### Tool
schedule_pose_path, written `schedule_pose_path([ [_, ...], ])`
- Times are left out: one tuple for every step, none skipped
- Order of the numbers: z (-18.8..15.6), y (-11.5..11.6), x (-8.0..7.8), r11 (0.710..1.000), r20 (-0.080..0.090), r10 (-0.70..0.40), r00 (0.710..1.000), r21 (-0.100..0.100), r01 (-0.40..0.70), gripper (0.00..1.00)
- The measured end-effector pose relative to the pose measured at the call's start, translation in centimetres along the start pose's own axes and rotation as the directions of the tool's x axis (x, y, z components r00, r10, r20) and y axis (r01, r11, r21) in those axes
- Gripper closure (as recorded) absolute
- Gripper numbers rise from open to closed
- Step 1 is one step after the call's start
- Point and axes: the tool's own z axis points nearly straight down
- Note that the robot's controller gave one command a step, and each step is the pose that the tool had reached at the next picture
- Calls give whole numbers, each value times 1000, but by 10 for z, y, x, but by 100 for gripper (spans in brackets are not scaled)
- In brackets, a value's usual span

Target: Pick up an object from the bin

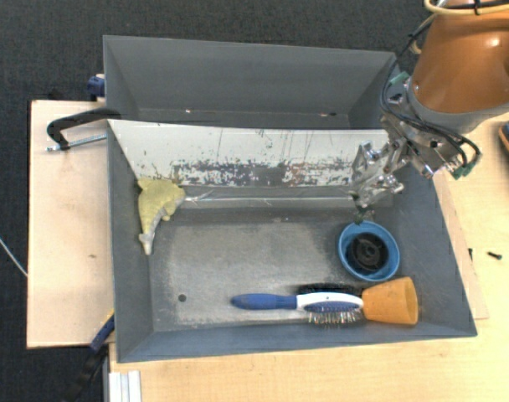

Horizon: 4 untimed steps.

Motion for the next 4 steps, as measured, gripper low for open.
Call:
schedule_pose_path([
  [143,-1,25,969,-13,-246,969,-16,246,100],
  [45,-2,24,975,-1,-222,975,-1,222,100],
  [50,-1,25,975,-7,-222,975,-8,222,0],
  [192,1,40,731,5,-683,731,-2,683,0],
])
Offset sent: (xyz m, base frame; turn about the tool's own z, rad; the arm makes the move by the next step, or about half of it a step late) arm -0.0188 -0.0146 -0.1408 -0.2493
